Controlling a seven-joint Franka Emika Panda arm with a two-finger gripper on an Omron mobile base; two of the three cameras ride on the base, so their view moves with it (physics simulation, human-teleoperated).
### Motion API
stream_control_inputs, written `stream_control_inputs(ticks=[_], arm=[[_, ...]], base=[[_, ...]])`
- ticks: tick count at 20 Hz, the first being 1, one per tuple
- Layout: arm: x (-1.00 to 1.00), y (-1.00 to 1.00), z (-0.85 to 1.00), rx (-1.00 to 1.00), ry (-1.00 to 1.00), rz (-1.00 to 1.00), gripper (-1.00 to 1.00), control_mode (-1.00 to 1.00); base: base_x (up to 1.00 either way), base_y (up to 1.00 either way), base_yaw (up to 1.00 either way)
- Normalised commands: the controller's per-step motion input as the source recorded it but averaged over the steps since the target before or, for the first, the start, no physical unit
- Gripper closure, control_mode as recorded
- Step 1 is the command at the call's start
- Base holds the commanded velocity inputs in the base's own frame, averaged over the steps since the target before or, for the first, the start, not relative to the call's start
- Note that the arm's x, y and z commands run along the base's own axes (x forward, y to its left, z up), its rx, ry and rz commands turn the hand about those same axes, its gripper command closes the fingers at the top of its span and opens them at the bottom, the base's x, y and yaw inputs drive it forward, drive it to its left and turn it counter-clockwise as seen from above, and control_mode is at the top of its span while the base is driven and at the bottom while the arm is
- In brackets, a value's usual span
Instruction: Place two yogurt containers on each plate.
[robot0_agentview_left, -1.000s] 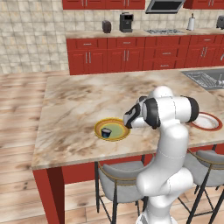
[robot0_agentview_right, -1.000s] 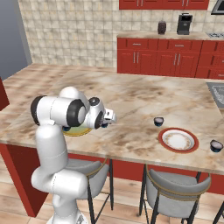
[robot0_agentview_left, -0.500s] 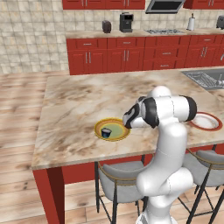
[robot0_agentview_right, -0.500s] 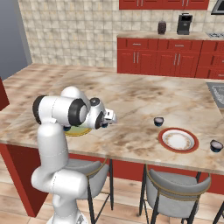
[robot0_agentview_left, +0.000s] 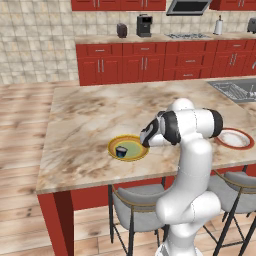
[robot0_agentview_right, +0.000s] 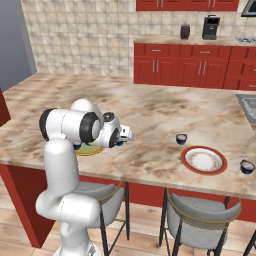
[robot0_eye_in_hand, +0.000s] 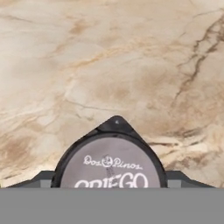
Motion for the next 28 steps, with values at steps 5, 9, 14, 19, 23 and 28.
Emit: stream_control_inputs(ticks=[5, 9, 14, 19, 23, 28], arm=[[0.0, 0.0, 0.02, 0.0, 0.0, 0.0, 1.0, -1.0], [0.0, 0.0, 0.22, 0.0, 0.0, 0.0, 1.0, -1.0], [-0.02, 0.02, 0.57, 0.0, -0.01, 0.0, 1.0, -1.0], [-0.54, 0.15, 0.44, 0.0, -0.02, 0.0, 1.0, -1.0], [-0.6, 0.48, 0.17, 0.0, -0.03, 0.0, 1.0, -1.0], [-0.33, 0.67, 0.04, 0.0, 0.0, 0.0, 1.0, -1.0]], base=[[0.0, 0.0, 0.0], [0.0, 0.0, 0.0], [0.0, 0.0, 0.0], [0.0, 0.0, 0.0], [0.0, 0.0, 0.0], [0.0, 0.0, 0.0]])
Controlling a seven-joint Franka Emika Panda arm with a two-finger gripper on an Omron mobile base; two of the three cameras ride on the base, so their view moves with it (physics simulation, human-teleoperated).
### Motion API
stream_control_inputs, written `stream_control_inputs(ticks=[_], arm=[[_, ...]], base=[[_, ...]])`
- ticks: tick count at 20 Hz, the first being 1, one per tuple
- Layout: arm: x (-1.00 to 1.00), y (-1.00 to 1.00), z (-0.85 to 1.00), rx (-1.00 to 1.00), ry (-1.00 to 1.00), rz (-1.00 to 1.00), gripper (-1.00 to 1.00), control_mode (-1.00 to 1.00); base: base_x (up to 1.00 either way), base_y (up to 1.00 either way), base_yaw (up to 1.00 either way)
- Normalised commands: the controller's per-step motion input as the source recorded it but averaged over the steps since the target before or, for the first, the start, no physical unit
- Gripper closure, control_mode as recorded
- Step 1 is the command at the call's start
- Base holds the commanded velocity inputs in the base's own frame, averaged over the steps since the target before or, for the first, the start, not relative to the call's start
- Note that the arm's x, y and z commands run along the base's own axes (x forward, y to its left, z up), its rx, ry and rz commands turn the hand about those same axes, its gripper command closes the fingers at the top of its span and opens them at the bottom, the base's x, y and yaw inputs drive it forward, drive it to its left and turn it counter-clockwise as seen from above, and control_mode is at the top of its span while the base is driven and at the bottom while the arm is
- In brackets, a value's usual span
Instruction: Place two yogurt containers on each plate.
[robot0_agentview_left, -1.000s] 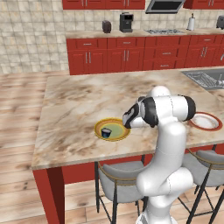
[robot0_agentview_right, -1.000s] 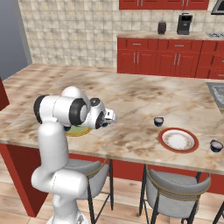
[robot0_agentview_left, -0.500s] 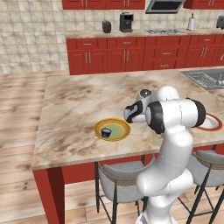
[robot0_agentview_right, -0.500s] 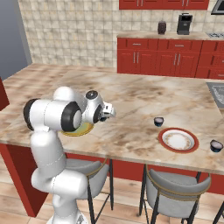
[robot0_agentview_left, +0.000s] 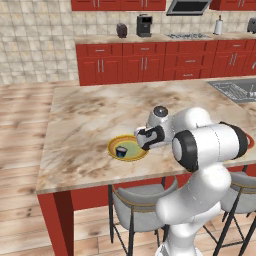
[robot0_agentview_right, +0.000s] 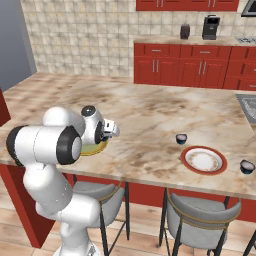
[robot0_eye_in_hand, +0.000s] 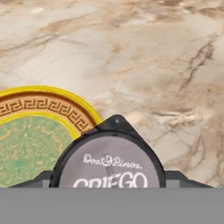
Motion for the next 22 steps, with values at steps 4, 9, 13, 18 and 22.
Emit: stream_control_inputs(ticks=[4, 9, 13, 18, 22], arm=[[-0.02, 0.57, 0.0, 0.0, 0.0, 0.03, 1.0, -1.0], [0.02, 0.12, -0.01, 0.02, 0.0, 0.01, 1.0, -1.0], [0.0, 0.0, -0.25, 0.03, 0.0, 0.0, 1.0, -1.0], [0.0, 0.06, -0.37, 0.0, 0.0, 0.0, 1.0, -1.0], [0.0, 0.14, -0.21, 0.0, 0.0, 0.0, 1.0, -1.0]], base=[[0.0, 0.0, 0.0], [0.0, 0.0, 0.0], [0.0, 0.0, 0.0], [0.0, 0.0, 0.0], [0.0, 0.0, 0.0]])
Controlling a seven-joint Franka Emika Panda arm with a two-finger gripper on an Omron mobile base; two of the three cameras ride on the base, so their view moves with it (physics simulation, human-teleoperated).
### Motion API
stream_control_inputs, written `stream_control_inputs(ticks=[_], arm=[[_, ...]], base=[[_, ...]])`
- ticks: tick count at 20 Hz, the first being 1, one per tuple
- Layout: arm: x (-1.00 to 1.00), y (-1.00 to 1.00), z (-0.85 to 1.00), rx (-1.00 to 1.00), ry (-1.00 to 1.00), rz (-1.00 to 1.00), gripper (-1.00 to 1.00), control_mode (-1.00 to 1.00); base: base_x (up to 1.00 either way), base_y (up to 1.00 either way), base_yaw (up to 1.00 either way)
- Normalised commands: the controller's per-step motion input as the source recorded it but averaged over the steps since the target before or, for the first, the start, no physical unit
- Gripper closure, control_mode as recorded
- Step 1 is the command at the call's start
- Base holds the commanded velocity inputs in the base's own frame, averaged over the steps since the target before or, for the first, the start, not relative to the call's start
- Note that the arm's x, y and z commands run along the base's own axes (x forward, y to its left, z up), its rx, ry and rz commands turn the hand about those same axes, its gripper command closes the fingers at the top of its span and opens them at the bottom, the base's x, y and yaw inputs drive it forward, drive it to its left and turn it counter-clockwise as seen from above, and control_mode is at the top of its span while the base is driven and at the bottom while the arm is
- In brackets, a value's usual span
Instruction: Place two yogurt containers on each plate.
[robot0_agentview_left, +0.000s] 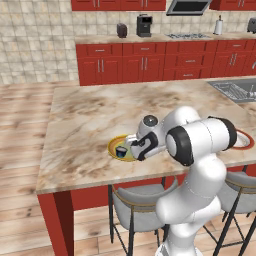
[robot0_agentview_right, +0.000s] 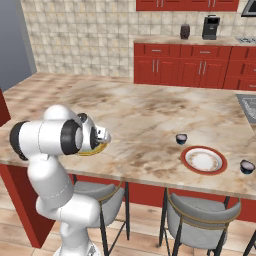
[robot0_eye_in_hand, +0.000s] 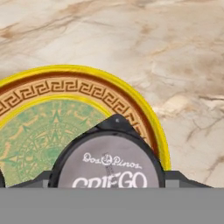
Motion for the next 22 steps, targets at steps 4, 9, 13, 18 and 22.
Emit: stream_control_inputs(ticks=[4, 9, 13, 18, 22], arm=[[0.0, 0.21, -0.19, 0.0, 0.0, 0.0, 1.0, -1.0], [0.0, 0.15, -0.08, 0.0, -0.02, 0.0, -1.0, -1.0], [0.0, 0.09, 0.0, 0.0, -0.01, 0.0, -1.0, -1.0], [0.0, 0.0, 0.0, 0.0, 0.0, 0.0, -1.0, -1.0], [0.0, 0.0, 0.04, 0.0, 0.0, 0.0, -1.0, -1.0]], base=[[0.0, 0.0, 0.0], [0.0, 0.0, 0.0], [0.0, 0.0, 0.0], [0.0, 0.0, 0.0], [0.0, 0.0, 0.0]])
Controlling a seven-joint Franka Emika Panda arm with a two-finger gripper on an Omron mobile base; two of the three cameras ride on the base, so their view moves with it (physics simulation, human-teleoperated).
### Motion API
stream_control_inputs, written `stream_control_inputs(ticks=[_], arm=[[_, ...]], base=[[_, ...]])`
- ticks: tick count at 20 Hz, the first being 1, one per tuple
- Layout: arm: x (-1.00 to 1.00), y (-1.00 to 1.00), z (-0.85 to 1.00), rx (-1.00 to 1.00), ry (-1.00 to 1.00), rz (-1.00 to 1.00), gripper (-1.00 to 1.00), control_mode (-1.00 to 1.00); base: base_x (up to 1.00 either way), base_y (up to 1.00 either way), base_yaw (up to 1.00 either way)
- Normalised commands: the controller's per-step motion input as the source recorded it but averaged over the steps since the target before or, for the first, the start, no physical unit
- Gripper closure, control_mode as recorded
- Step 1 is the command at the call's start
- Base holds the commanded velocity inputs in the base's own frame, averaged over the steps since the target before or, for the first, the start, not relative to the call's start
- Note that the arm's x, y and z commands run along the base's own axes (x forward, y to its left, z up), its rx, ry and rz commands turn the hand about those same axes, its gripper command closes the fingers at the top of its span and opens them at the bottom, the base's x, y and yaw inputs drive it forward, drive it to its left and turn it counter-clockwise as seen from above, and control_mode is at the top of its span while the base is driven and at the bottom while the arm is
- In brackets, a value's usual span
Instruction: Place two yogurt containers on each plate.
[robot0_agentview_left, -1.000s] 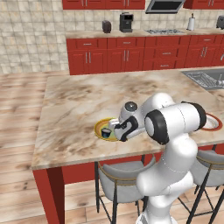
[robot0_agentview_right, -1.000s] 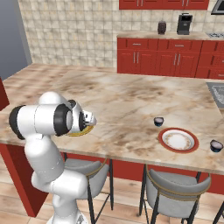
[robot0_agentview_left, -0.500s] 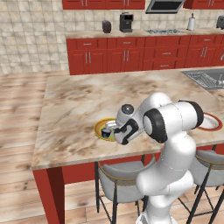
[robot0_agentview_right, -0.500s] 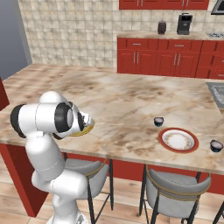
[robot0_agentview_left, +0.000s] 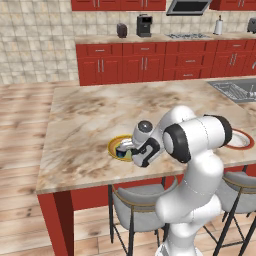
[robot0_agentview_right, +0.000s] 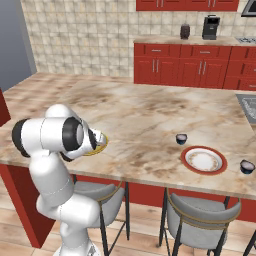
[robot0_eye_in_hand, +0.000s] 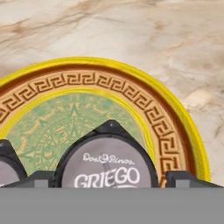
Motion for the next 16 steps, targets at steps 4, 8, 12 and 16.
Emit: stream_control_inputs(ticks=[4, 8, 12, 16], arm=[[0.0, -0.01, 0.48, 0.0, 0.0, 0.0, -1.0, -1.0], [-0.16, -0.03, 0.94, 0.0, 0.0, -0.02, -1.0, -1.0], [-0.21, -0.08, 0.99, 0.0, 0.0, -0.01, -1.0, -1.0], [0.0, -0.39, 1.0, 0.03, 0.03, 0.0, -1.0, -1.0]], base=[[0.0, 0.0, 0.0], [0.0, 0.0, 0.0], [0.0, 0.0, 0.0], [0.0, 0.0, 0.0]])
